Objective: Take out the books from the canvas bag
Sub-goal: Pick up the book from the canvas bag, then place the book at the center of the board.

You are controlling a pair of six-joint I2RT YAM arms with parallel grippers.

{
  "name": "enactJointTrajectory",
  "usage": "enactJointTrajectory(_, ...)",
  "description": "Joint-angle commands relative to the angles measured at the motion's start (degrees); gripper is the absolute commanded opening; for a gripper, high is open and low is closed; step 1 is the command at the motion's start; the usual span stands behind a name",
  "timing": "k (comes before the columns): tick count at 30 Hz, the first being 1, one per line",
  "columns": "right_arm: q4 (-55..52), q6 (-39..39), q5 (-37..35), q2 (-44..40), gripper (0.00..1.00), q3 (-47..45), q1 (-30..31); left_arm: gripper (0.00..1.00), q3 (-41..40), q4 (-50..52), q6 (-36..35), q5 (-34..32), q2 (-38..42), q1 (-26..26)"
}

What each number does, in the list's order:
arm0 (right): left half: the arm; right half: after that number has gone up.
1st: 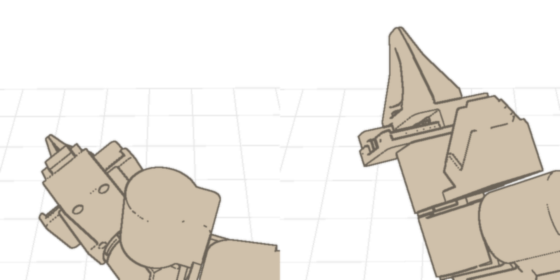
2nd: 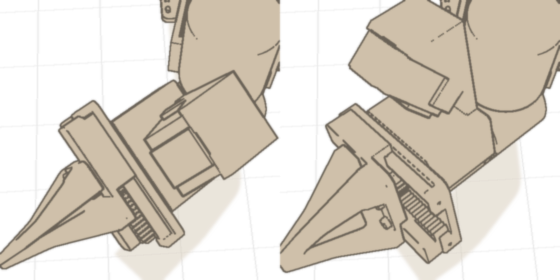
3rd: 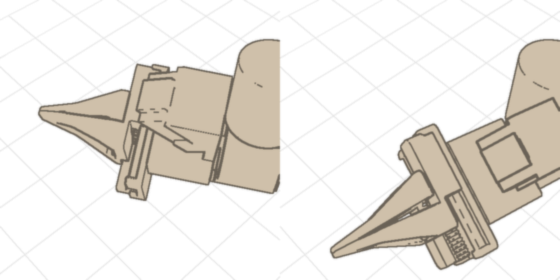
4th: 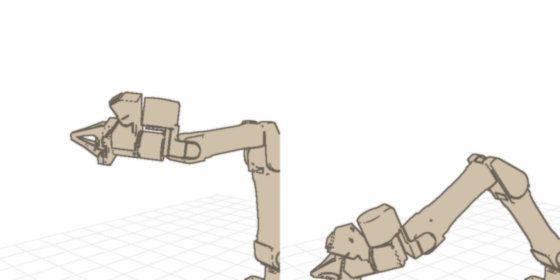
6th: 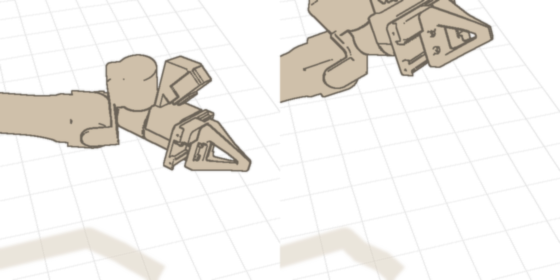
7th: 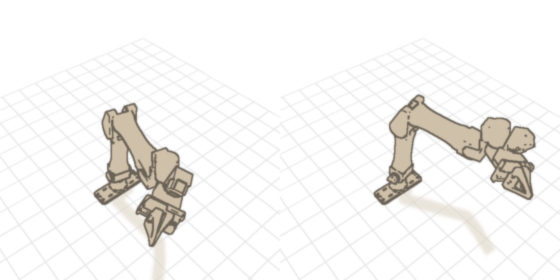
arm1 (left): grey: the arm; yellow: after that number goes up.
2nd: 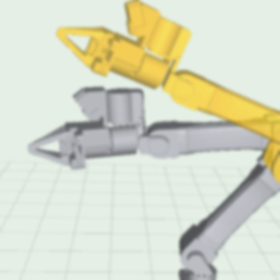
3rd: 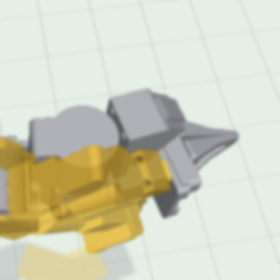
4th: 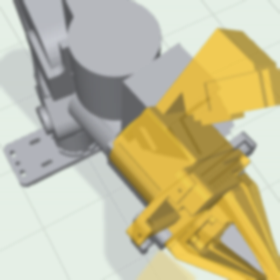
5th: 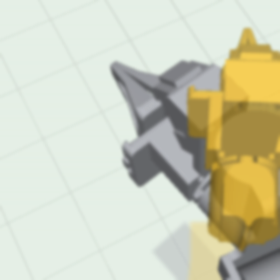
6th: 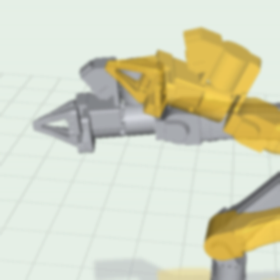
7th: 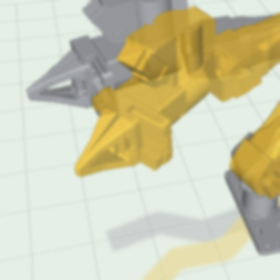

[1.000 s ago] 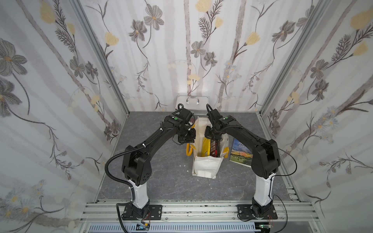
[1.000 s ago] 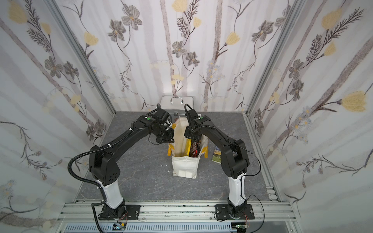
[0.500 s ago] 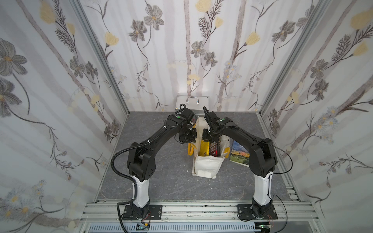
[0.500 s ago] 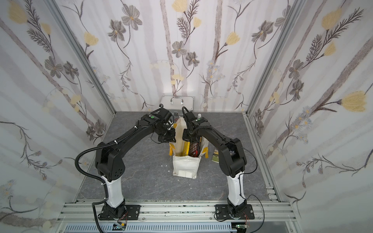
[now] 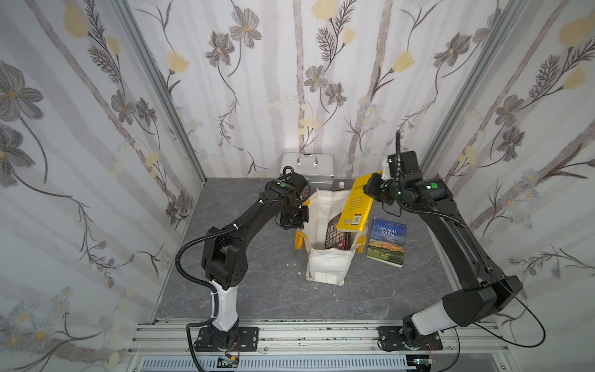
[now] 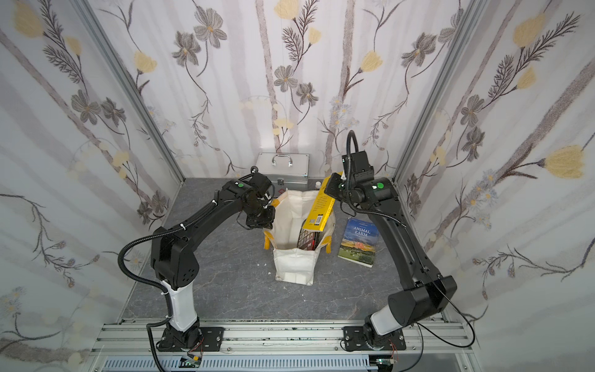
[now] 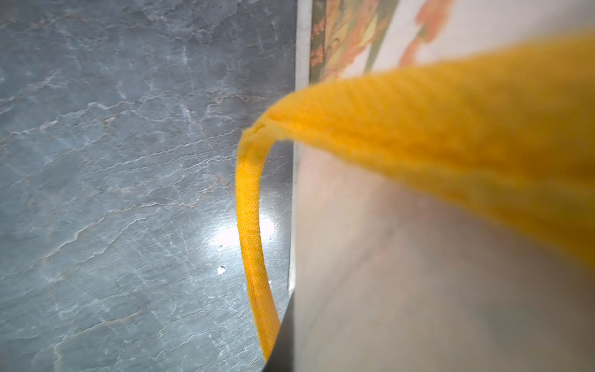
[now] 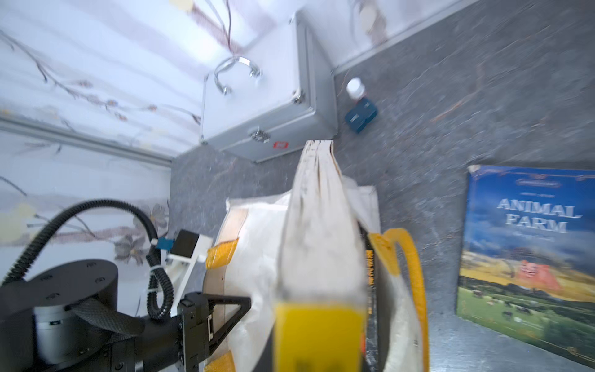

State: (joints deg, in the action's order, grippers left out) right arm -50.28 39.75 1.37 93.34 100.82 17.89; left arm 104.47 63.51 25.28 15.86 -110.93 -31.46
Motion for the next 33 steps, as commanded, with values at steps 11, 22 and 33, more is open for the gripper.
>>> enactJointTrajectory(11, -6.95, -7.08, -16.53, -0.66, 0.02, -2.55, -10.77, 0.0, -0.33, 3.18, -1.8, -2.32, 1.38, 1.46)
enactJointTrajectory(22, -18.11, -12.78, -29.15, 25.56, 0.03, 11.7, -3.79, 0.0, -2.68, 1.51, -2.0, -0.58, 1.68, 1.68)
enactJointTrajectory(33, -10.65, -12.16, -21.79, 48.35, 0.04, 29.66, -2.96, 0.0, -3.79, 1.15, -1.88, 0.71, 2.51, 1.78)
